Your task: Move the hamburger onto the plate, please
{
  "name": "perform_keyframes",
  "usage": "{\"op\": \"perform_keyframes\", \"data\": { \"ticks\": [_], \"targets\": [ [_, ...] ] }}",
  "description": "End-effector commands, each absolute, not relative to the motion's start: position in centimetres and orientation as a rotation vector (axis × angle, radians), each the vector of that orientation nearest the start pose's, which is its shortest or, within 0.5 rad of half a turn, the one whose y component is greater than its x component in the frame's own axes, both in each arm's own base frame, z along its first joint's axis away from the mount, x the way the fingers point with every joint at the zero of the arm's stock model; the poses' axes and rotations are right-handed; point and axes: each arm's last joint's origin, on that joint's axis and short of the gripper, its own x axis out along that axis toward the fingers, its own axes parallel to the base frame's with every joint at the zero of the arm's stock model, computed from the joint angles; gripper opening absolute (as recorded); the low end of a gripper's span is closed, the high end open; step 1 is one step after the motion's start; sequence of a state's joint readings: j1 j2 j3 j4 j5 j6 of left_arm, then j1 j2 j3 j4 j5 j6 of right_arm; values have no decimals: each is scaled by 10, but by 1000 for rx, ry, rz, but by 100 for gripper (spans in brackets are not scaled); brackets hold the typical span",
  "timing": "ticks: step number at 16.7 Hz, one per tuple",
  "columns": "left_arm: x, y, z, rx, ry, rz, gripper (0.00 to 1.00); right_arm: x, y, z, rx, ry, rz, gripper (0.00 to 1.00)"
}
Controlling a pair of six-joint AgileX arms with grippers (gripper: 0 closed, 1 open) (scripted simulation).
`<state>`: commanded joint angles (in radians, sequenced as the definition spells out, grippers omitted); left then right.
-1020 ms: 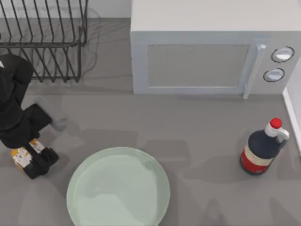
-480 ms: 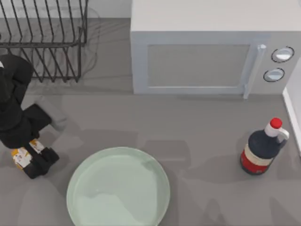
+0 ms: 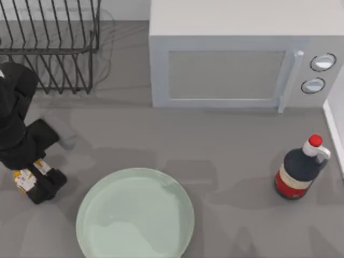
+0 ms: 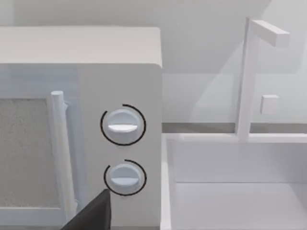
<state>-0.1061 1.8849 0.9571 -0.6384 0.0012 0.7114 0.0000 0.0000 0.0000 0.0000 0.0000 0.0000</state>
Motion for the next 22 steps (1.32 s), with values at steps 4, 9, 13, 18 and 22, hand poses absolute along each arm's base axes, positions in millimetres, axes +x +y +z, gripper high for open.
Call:
{"op": "perform_keyframes", "data": {
  "ticks": [4,9,13,18,22],
  "targets": [
    [301,-31,91,635,1471,-634,0,106,-1,160,0,0,0,100],
    [301,-31,114,615,1444,-637,0,106,-1,160,0,0,0,100],
    [306,-31,143,613,1442,-634,0,106,-1,160,0,0,0,100],
    [303,-31,199,614,1457,-642,0,106,-1,160,0,0,0,100],
    [300,-31,214,615,1445,-637,0,106,-1,160,0,0,0,100]
  ]
}}
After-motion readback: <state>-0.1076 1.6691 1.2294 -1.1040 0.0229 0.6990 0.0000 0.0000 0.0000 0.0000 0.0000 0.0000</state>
